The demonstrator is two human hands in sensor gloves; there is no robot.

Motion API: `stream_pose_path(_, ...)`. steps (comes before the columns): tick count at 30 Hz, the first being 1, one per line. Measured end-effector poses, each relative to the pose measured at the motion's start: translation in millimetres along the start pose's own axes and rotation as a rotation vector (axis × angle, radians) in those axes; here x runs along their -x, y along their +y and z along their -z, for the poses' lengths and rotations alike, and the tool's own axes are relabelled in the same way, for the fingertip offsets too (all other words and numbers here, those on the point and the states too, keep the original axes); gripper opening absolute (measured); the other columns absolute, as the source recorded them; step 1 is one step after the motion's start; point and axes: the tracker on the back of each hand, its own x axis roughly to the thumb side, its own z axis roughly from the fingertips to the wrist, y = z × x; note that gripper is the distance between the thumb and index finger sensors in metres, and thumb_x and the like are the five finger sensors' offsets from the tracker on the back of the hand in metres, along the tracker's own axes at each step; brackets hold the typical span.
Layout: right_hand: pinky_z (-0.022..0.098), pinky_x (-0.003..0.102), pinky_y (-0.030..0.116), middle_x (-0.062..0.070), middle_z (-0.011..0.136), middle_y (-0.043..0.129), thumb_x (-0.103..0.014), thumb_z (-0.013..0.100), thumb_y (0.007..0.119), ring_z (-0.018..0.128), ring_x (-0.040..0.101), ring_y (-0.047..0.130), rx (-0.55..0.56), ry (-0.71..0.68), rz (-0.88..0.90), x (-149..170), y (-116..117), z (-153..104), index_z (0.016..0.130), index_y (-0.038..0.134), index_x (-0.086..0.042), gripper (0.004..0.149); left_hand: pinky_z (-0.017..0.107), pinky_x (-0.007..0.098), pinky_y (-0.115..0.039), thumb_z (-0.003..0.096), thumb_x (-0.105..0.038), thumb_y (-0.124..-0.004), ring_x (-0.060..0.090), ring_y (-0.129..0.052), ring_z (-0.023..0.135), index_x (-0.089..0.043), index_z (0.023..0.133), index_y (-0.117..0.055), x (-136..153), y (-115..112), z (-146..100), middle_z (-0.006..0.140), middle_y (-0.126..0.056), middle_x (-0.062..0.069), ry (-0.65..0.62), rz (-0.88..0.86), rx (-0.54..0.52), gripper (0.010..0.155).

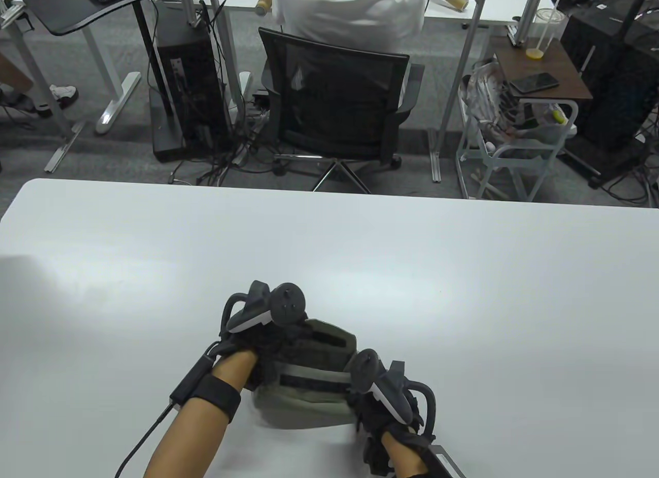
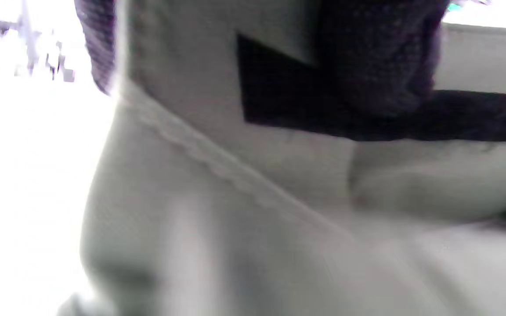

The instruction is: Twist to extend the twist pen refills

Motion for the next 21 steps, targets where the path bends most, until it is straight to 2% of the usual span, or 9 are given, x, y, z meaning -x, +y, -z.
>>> stream_pose_path(2,0.019,0.033,0.085,0.000,0.042,0.095,-0.041,0.027,0.084,0.021,0.010,0.096,0.008,-0.004,0.004,0.5,-0.4,-1.8,0.064,0.082,-0.020,0.042,0.058,0.051,-0.079,0.0422,-0.049,-0.087,0.022,-0.107,0.048,-0.021,0.081,-0.097,-5.1,4.0,-0.6,0.065,-0.105,0.004,-0.011,0.104,0.011,0.048)
stream_pose_path(6,0.022,0.035,0.085,0.003,0.046,0.100,-0.040,0.027,0.087,0.026,0.014,0.099,-0.012,-0.050,-0.023,-2.2,-17.8,-4.8,0.066,0.088,-0.019,0.044,0.066,0.061,-0.069,0.0453,-0.044,-0.088,0.027,-0.104,0.058,-0.021,0.086,-0.093,2.7,7.5,-6.7,0.074,-0.101,0.006,-0.017,0.033,0.122,0.047)
stream_pose_path(8,0.021,0.033,0.086,0.001,0.044,0.101,-0.044,0.028,0.087,0.024,0.012,0.099,0.073,-0.138,-0.084,-10.2,-40.7,-15.2,0.065,0.092,-0.020,0.044,0.066,0.063,-0.067,0.0452,-0.041,-0.089,0.027,-0.104,0.057,-0.022,0.084,-0.095,6.5,8.4,-8.4,0.072,-0.102,0.006,-0.036,-0.020,0.104,0.044)
stream_pose_path(10,0.023,0.034,0.086,0.000,0.047,0.100,-0.042,0.030,0.086,0.027,0.012,0.099,0.229,-0.237,0.010,-27.0,-66.4,-28.2,0.069,0.092,-0.023,0.044,0.066,0.063,-0.067,0.0448,-0.041,-0.089,0.026,-0.104,0.056,-0.022,0.083,-0.096,8.2,8.5,-8.6,0.071,-0.102,0.006,-0.036,-0.033,0.085,0.043)
stream_pose_path(11,0.027,0.036,0.086,0.000,0.052,0.099,-0.040,0.032,0.084,0.032,0.014,0.099,0.254,-0.305,0.055,-38.8,-74.8,-30.1,0.073,0.091,-0.025,0.044,0.066,0.063,-0.067,0.0447,-0.042,-0.089,0.026,-0.104,0.056,-0.023,0.083,-0.096,8.2,8.1,-8.3,0.071,-0.102,0.006,-0.039,-0.031,0.084,0.043)
stream_pose_path(15,0.038,0.040,0.082,0.003,0.068,0.091,-0.038,0.037,0.076,0.047,0.017,0.094,0.091,-0.252,-0.116,-74.0,-71.2,-7.5,0.080,0.085,-0.026,0.046,0.066,0.064,-0.067,0.0447,-0.043,-0.088,0.027,-0.104,0.057,-0.022,0.084,-0.095,11.4,9.8,-13.2,0.072,-0.102,0.006,-0.033,-0.054,0.074,0.045)
stream_pose_path(18,0.037,0.039,0.082,0.002,0.065,0.091,-0.042,0.037,0.072,0.045,0.016,0.094,0.019,-0.237,-0.244,-85.5,-59.8,7.7,0.072,0.090,-0.025,0.043,0.067,0.066,-0.064,0.0437,-0.050,-0.089,0.029,-0.102,0.063,-0.020,0.091,-0.090,19.9,13.0,-20.5,0.079,-0.099,0.008,0.004,-0.021,0.112,0.056)
stream_pose_path(19,0.037,0.040,0.082,0.002,0.064,0.091,-0.044,0.037,0.070,0.045,0.016,0.093,-0.025,-0.230,-0.250,-87.4,-56.6,10.3,0.068,0.091,-0.025,0.042,0.068,0.067,-0.063,0.0442,-0.050,-0.089,0.030,-0.101,0.064,-0.020,0.091,-0.089,22.6,12.8,-22.4,0.080,-0.098,0.009,0.018,0.017,0.160,0.056)
stream_pose_path(21,0.034,0.040,0.082,0.002,0.058,0.093,-0.047,0.037,0.069,0.039,0.016,0.093,0.006,-0.231,-0.215,-88.1,-57.4,10.5,0.060,0.094,-0.024,0.041,0.067,0.066,-0.065,0.0450,-0.049,-0.089,0.028,-0.102,0.057,-0.020,0.085,-0.093,25.5,11.1,-24.8,0.073,-0.100,0.007,0.042,0.082,0.180,0.050)
